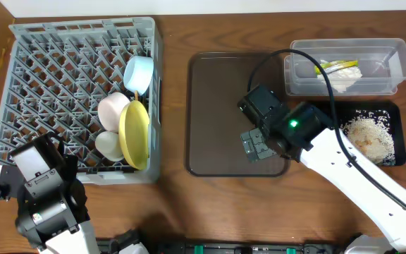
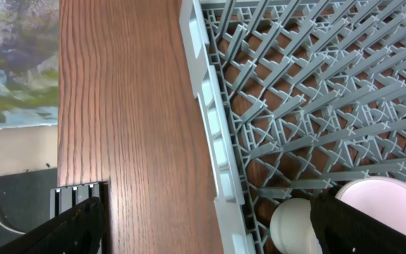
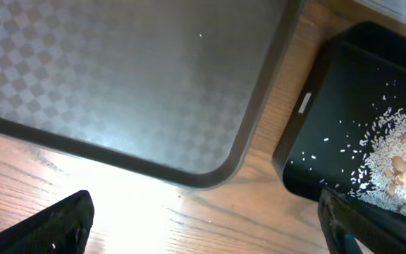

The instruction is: Sort waste into correct bins and load items into the dishwasher

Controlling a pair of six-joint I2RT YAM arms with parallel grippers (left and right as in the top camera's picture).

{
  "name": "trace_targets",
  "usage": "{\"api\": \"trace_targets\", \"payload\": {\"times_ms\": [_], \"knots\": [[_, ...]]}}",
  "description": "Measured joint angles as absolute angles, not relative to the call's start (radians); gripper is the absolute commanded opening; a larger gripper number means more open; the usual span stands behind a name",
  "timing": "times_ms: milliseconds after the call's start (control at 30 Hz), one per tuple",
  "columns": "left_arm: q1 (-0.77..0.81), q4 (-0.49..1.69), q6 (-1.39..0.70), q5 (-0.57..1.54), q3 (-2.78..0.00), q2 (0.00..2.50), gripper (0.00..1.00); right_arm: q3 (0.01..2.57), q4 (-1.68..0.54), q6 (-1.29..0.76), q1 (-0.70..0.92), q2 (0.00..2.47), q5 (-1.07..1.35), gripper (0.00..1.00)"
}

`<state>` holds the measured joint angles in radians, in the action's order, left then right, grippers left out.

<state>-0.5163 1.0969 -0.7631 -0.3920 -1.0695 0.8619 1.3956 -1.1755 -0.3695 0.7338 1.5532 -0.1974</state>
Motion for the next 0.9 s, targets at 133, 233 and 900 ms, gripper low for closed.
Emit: {"api": "trace_targets", "payload": {"times_ms": [133,233,900], "knots": [[-0.516,1.097,-0.763,-0.392,-1.069,0.862,0.94,1.396,-1.206,-0.361,0.734,1.553,-0.198,0.99],[-0.516,1.097,-0.763,-0.392,-1.069,0.862,0.94,1.396,-1.245,-0.357,0.733,1.553,-0.199,0.99],[-0.516,1.097,-0.763,-0.393,-1.069,0.862,0.94,1.053,-0.953,-0.350,0.546,1.352,-0.165,0.99]]}}
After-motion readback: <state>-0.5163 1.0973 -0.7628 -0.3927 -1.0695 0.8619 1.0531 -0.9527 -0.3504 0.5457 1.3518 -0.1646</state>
